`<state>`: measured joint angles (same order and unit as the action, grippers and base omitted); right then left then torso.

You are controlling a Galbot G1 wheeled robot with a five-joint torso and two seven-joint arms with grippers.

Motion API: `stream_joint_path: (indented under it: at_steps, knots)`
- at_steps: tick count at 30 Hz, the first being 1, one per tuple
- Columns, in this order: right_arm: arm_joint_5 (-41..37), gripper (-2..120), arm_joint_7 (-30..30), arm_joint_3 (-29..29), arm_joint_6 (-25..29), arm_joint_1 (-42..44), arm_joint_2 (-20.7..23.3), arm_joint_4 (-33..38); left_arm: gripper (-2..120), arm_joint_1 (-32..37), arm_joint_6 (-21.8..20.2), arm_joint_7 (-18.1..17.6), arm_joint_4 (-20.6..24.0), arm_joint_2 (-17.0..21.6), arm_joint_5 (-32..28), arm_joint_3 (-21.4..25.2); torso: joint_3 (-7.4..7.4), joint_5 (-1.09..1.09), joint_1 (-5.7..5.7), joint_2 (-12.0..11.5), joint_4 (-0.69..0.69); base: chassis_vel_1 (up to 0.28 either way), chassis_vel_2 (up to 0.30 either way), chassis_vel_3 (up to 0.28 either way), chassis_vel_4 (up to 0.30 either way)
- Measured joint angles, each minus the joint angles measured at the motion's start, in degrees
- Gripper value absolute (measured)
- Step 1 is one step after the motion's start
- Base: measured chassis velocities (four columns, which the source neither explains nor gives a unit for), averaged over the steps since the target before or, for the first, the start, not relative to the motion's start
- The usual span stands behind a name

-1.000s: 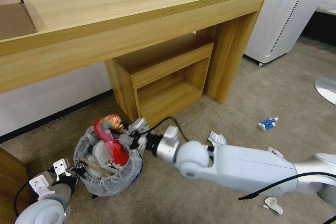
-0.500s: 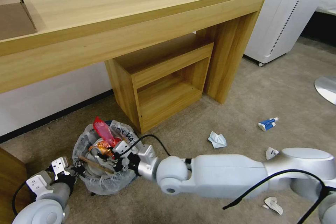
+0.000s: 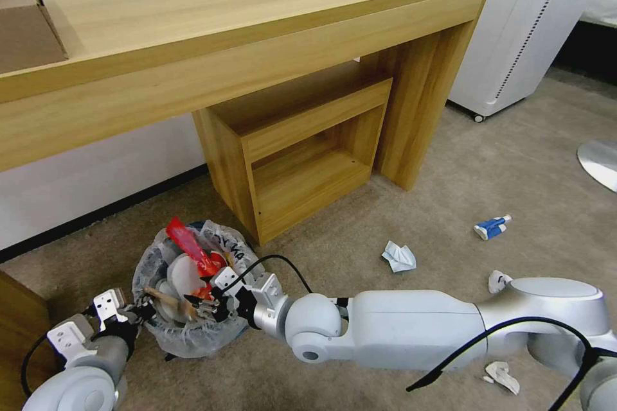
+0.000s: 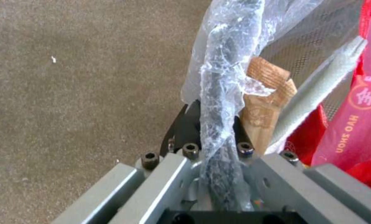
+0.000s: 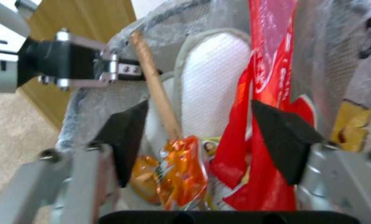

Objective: Pick up the trash bin and place the garbage on the floor into it.

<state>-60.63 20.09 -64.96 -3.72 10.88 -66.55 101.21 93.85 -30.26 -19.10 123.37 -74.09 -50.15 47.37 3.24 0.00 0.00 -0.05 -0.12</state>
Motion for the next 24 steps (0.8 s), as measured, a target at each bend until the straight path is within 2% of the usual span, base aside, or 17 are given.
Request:
stream_joint_path:
  at_steps: [1, 4, 5, 7, 9, 12, 14, 15, 16, 19, 20, 24]
  knots:
    - [0.0, 69, 0.0, 0.0, 0.0, 0.0, 0.0, 0.0, 0, 0.0, 0.0, 0.0, 0.0, 0.0, 0.0, 0.0, 0.0, 0.0, 0.0, 0.0, 0.0, 0.0, 0.0, 0.0, 0.0]
    - [0.9, 84, -0.6, 2.4, 1.3, 1.0, 0.8, 0.7, 0, 0.0, 0.0, 0.0, -0.3, -0.1, 0.2, 0.0, 0.0, 0.0, 0.0, 0.0, 0.0, 0.0, 0.0, 0.0, 0.0]
    - [0.9, 84, -0.6, 2.4, 1.3, 1.0, 0.8, 0.7, 0, 0.0, 0.0, 0.0, -0.3, -0.1, 0.2, 0.0, 0.0, 0.0, 0.0, 0.0, 0.0, 0.0, 0.0, 0.0, 0.0]
    - [2.0, 93, -1.8, 5.7, 3.1, 2.1, 2.3, 1.5, 0, 0.0, 0.0, 0.0, -0.3, 0.1, 0.3, 0.1, 0.0, 0.0, 0.0, 0.0, 0.0, 0.0, 0.0, 0.0, 0.0]
    - [2.4, 96, -2.2, 7.8, 3.8, 2.7, 3.1, 2.0, 0, 0.0, 0.0, 0.0, -0.3, 0.3, 0.3, 0.2, 0.0, 0.01, 0.0, 0.0, 0.0, 0.0, 0.0, 0.0, 0.0]
    - [3.5, 100, -3.5, 17.8, 5.3, 5.6, 6.1, 3.7, 0, 0.0, 0.0, 0.0, -0.3, 0.8, 0.3, 0.4, 0.0, 0.01, 0.0, 0.0, 0.01, 0.0, 0.0, 0.0, 0.0]
    - [3.7, 100, -3.8, 19.5, 5.6, 6.1, 6.6, 4.0, 0, -0.1, 0.0, 0.0, -0.4, 0.9, 0.4, 0.5, 0.0, 0.01, 0.0, 0.0, 0.0, 0.0, 0.0, 0.0, 0.0]
    - [4.0, 100, -4.6, 23.9, 6.2, 7.4, 8.3, 5.0, 0, -0.1, 0.0, 0.0, -0.4, 1.1, 0.4, 0.5, 0.0, 0.01, 0.0, 0.0, 0.0, 0.0, 0.0, 0.0, 0.0]
    - [4.0, 100, -4.6, 23.9, 6.2, 7.4, 8.3, 5.0, 0, -0.1, 0.0, 0.0, -0.4, 1.1, 0.4, 0.5, 0.0, 0.01, 0.0, 0.0, 0.0, 0.0, 0.0, 0.0, 0.0]
    - [5.0, 100, -6.4, 34.9, 7.8, 11.6, 12.0, 7.2, 0, 0.7, 0.0, 0.2, 0.3, 1.1, 0.8, 1.2, 0.0, 0.01, 0.0, 0.0, 0.0, 0.0, 0.0, 0.0, 0.0]
    - [5.0, 100, -6.4, 34.9, 7.8, 11.6, 12.0, 7.2, 0, 0.7, 0.0, 0.2, 0.3, 1.1, 0.8, 1.2, 0.0, 0.01, 0.0, 0.0, 0.0, 0.0, 0.0, 0.0, 0.0]
    - [6.0, 100, -7.2, 49.8, 7.8, 21.4, 15.1, 11.4, 0, 1.7, -0.3, 0.2, 1.8, 0.8, 0.8, 1.5, 0.0, 0.02, 0.0, 0.0, -0.02, 0.0, 0.0, 0.0, 0.0]
